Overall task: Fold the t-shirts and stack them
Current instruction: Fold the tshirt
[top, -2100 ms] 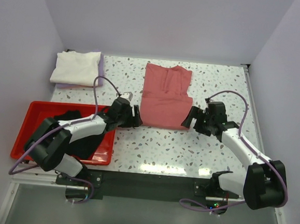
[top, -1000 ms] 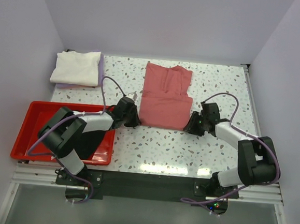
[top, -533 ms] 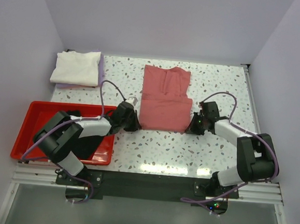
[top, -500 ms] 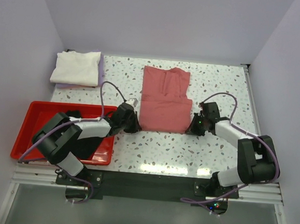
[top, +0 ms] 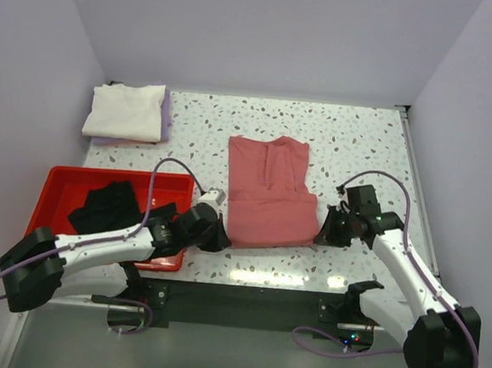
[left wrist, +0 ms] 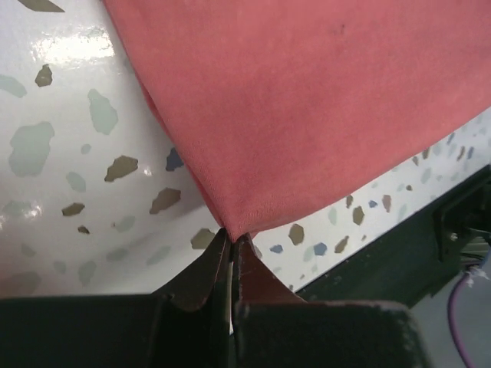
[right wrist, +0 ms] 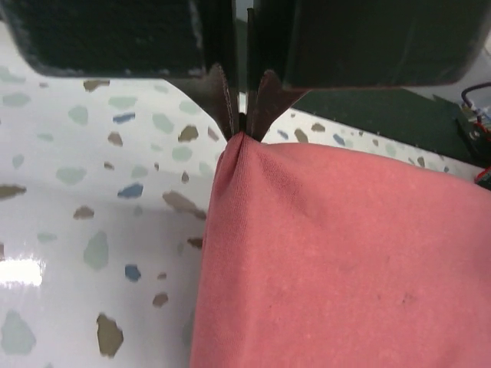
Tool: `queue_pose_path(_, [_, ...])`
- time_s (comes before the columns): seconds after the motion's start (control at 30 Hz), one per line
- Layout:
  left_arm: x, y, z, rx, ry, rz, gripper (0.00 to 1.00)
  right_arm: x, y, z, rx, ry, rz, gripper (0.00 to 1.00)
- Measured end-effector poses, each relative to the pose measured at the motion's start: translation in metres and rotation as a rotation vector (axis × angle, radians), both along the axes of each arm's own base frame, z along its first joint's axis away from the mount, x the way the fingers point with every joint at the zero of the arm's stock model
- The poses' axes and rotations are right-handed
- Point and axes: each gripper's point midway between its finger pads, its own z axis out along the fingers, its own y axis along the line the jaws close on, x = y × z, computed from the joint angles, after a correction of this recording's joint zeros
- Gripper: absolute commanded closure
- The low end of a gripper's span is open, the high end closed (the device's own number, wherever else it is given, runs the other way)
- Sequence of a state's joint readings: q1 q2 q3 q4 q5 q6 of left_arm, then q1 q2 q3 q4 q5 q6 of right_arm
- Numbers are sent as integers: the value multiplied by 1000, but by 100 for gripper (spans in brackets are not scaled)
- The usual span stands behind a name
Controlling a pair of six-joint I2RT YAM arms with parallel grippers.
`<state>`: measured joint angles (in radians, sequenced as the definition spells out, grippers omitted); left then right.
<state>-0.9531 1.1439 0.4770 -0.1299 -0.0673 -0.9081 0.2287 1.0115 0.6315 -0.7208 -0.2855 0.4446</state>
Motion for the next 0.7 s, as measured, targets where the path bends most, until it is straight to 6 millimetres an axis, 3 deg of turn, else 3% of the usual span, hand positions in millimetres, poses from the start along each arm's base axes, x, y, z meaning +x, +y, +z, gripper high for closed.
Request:
queue_pose_path(0.13, [-6, 7, 29, -60, -37, 34, 100, -21, -5, 27, -4, 1, 11, 100])
queue_pose_path(0.47, [-10, 12, 106, -204, -134, 35, 100, -40, 2, 110, 61, -88, 121, 100])
queue_pose_path(0.7, [-1, 24, 147, -226, -218, 90, 100, -48, 18, 137, 161, -91, 195, 100])
